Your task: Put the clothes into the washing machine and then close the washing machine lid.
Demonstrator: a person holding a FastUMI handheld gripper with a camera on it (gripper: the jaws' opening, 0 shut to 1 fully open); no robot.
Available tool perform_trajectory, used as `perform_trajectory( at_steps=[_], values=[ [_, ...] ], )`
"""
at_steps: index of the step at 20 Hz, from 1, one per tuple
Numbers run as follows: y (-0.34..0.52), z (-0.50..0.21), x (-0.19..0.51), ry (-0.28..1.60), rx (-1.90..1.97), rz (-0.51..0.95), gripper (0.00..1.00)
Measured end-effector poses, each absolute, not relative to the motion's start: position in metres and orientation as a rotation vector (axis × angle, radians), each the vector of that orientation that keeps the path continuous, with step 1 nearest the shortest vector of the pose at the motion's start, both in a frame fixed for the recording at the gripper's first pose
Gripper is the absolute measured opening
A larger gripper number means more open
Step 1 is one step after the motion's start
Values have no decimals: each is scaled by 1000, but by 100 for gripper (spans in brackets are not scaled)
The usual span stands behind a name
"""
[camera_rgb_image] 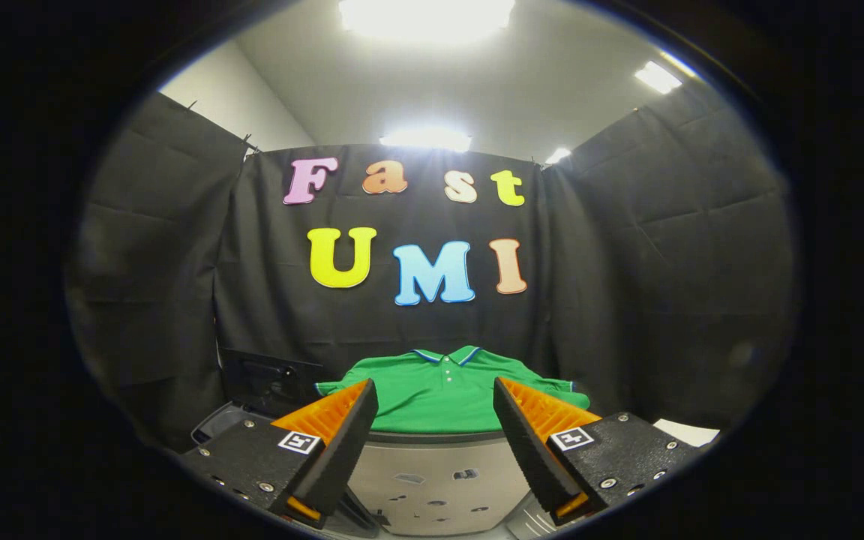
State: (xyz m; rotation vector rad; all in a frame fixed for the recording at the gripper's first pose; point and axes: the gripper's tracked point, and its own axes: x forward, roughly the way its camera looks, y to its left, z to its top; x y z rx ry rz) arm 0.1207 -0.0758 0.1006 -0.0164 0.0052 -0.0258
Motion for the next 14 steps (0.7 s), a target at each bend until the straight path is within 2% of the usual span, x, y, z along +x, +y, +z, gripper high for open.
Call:
perform_trajectory(
  at_steps=[14],
  values=[
    [-100, 95, 227, 129, -16, 28, 96]
  ],
)
